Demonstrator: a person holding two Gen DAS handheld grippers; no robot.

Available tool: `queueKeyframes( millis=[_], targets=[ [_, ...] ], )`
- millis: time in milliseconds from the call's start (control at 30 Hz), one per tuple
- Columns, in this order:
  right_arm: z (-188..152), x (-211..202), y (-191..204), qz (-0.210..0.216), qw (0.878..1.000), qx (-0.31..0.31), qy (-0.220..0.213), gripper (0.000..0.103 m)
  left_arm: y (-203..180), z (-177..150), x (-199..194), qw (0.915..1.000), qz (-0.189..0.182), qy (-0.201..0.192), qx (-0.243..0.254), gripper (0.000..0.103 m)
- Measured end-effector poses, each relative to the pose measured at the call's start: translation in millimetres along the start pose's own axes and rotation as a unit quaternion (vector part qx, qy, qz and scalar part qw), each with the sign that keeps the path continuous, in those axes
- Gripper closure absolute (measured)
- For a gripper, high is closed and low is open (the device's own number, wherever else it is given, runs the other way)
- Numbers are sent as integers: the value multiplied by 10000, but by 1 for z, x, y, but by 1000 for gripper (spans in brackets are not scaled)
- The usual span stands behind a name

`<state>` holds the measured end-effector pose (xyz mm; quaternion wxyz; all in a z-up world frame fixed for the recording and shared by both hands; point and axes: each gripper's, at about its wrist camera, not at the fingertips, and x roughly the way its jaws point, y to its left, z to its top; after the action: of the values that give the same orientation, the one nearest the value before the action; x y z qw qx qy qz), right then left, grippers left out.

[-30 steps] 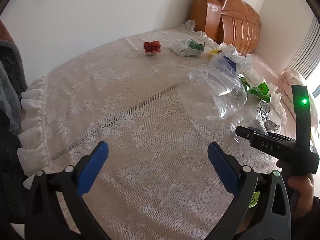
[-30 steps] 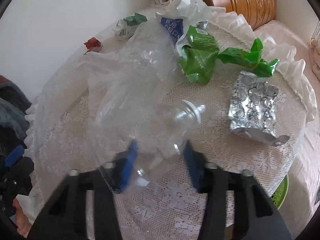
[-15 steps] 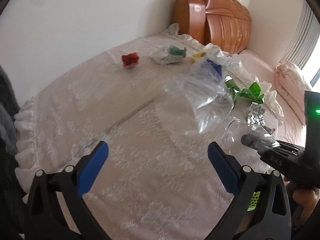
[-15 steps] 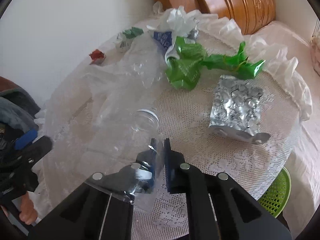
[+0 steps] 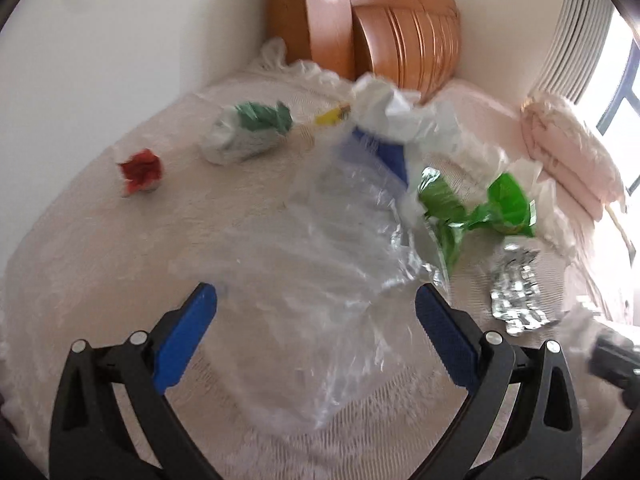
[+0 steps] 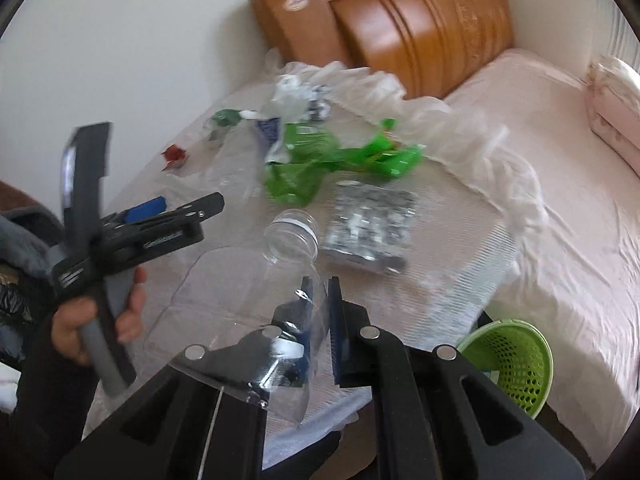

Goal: Collect trash
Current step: 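Grasp the clear plastic bottle with the right tool while the left tool grasps the plastic bag, then carry the bottle and bag to the green wastebasket and release both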

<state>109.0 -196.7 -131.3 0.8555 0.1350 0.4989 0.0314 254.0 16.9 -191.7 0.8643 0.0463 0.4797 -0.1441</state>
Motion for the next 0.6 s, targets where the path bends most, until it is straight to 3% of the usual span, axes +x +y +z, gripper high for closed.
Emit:
queueKeyframes(
  millis=[67, 200, 300, 400, 600],
  targets=[
    [-3, -2, -9, -27, 10000, 92, 21, 94, 0, 0, 13, 9999, 66, 78, 9, 13],
    [-6, 0, -19, -16, 9998, 203, 64, 94, 2, -4, 22, 9997, 62, 213, -107, 57],
    [-5, 0, -21, 39, 9998, 192, 60, 94, 5, -7, 18, 9995, 157, 163, -226, 79],
    [-4, -4, -18, 119, 9998, 133, 26, 94, 11, -11, 4, 9991, 289, 53, -310, 87],
    [1, -12, -9, 415, 9991, 14, -68, 94, 27, -24, -50, 9971, 417, -268, -577, 89]
  ],
)
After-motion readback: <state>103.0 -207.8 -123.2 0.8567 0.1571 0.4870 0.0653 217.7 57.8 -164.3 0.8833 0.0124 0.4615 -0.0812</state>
